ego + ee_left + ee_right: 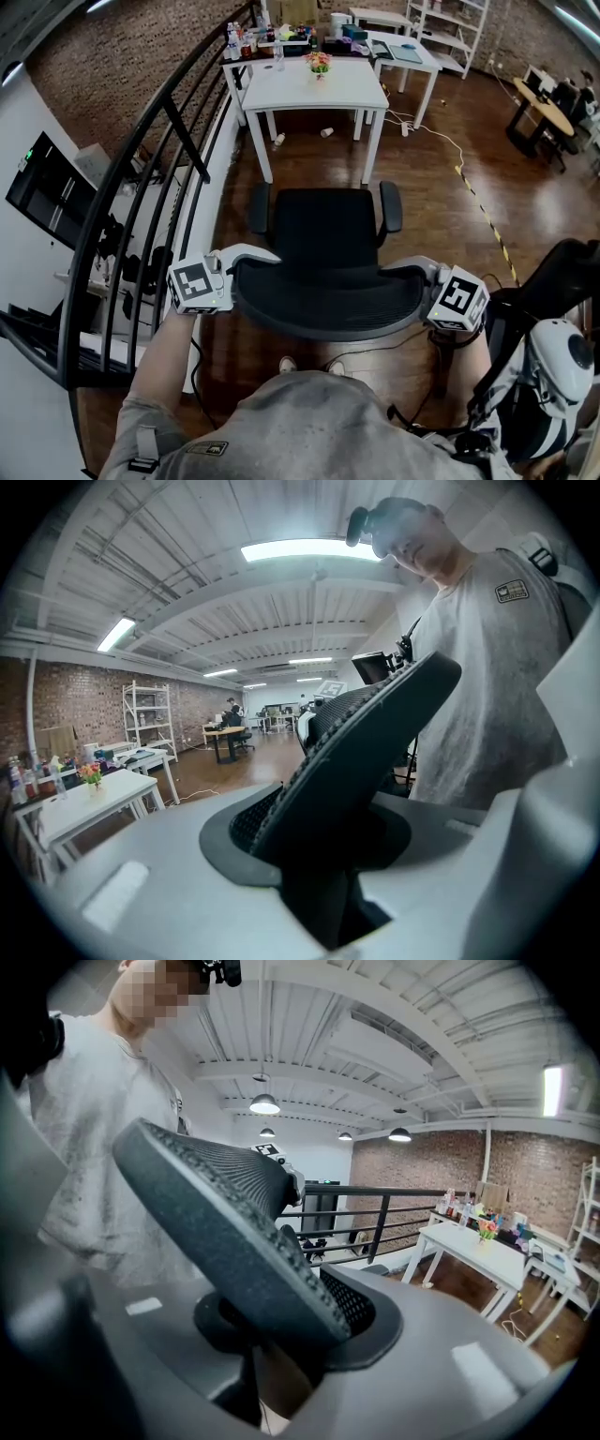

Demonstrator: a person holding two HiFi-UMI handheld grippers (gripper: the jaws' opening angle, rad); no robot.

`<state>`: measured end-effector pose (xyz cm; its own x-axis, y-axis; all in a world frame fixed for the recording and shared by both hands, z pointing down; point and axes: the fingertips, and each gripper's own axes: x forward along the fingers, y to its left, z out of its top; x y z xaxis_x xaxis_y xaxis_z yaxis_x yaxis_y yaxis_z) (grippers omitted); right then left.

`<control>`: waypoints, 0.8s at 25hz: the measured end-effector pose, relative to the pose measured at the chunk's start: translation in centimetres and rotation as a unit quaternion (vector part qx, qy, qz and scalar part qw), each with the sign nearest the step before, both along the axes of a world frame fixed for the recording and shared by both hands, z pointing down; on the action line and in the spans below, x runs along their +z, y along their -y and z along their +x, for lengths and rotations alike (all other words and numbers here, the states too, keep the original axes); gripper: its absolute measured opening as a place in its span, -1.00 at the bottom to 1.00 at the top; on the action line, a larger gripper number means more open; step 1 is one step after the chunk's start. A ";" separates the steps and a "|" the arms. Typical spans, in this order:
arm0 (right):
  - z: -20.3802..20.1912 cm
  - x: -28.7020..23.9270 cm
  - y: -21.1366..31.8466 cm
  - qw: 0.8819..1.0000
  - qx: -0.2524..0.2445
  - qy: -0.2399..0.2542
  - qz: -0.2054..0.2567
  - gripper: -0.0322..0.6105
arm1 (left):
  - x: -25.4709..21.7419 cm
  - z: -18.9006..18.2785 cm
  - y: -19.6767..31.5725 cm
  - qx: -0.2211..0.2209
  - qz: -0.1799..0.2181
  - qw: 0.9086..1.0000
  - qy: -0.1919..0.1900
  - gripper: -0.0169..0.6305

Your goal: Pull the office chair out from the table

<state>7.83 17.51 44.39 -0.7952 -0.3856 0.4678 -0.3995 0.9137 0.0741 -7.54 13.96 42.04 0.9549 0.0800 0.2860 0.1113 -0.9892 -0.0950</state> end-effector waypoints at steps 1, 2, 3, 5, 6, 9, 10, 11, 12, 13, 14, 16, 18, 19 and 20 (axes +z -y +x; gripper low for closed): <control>0.0 -0.1 0.1 1.000 0.006 0.002 0.004 -0.42 | 0.0 -0.1 0.2 -0.006 -0.001 1.000 -0.004 -0.50; 0.1 -0.1 0.2 1.000 0.014 0.005 0.007 -0.39 | 0.0 -0.2 0.4 -0.013 -0.001 1.000 -0.009 -0.47; 0.4 -0.1 0.3 1.000 0.024 0.009 0.010 -0.36 | 0.0 -0.5 0.6 -0.022 -0.001 1.000 -0.013 -0.44; 1.2 -0.2 0.4 0.999 0.046 0.022 0.011 -0.31 | -0.2 -1.3 1.1 -0.044 0.000 0.999 -0.017 -0.38; 1.8 -0.3 0.3 0.998 0.057 0.032 0.011 -0.27 | -0.2 -2.0 1.3 -0.058 -0.003 0.998 -0.022 -0.36; 3.4 -0.4 -0.3 0.994 0.090 0.057 0.007 -0.23 | -0.1 -4.2 1.7 -0.097 -0.023 0.994 -0.047 -0.31; 3.9 -0.3 -0.6 0.993 0.101 0.061 0.005 -0.20 | 0.1 -5.0 1.8 -0.109 -0.029 0.992 -0.054 -0.31; 4.5 -0.1 -0.9 0.992 0.113 0.063 0.002 -0.19 | 0.3 -5.7 1.7 -0.121 -0.035 0.990 -0.061 -0.31; 5.2 0.2 -1.3 0.990 0.126 0.064 -0.002 -0.18 | 0.5 -6.4 1.6 -0.133 -0.042 0.988 -0.068 -0.30; 6.0 0.5 -1.7 0.988 0.138 0.066 -0.007 -0.16 | 0.8 -7.0 1.5 -0.145 -0.049 0.985 -0.075 -0.30; 6.7 0.9 -2.2 0.986 0.150 0.066 -0.013 -0.16 | 1.0 -7.7 1.3 -0.156 -0.056 0.983 -0.082 -0.30; 7.7 2.0 -3.3 0.985 0.162 0.059 -0.030 -0.16 | 1.9 -9.1 0.9 -0.177 -0.073 0.977 -0.091 -0.31; 7.9 3.2 -4.6 0.985 0.155 0.046 -0.053 -0.22 | 3.2 -10.1 0.2 -0.184 -0.095 0.975 -0.084 -0.42; 7.8 3.7 -5.2 0.986 0.146 0.039 -0.064 -0.28 | 4.0 -10.3 -0.5 -0.179 -0.107 0.975 -0.076 -0.53; 7.4 4.2 -5.9 0.987 0.135 0.034 -0.075 -0.43 | 4.8 -10.2 -1.3 -0.169 -0.118 0.976 -0.068 -0.71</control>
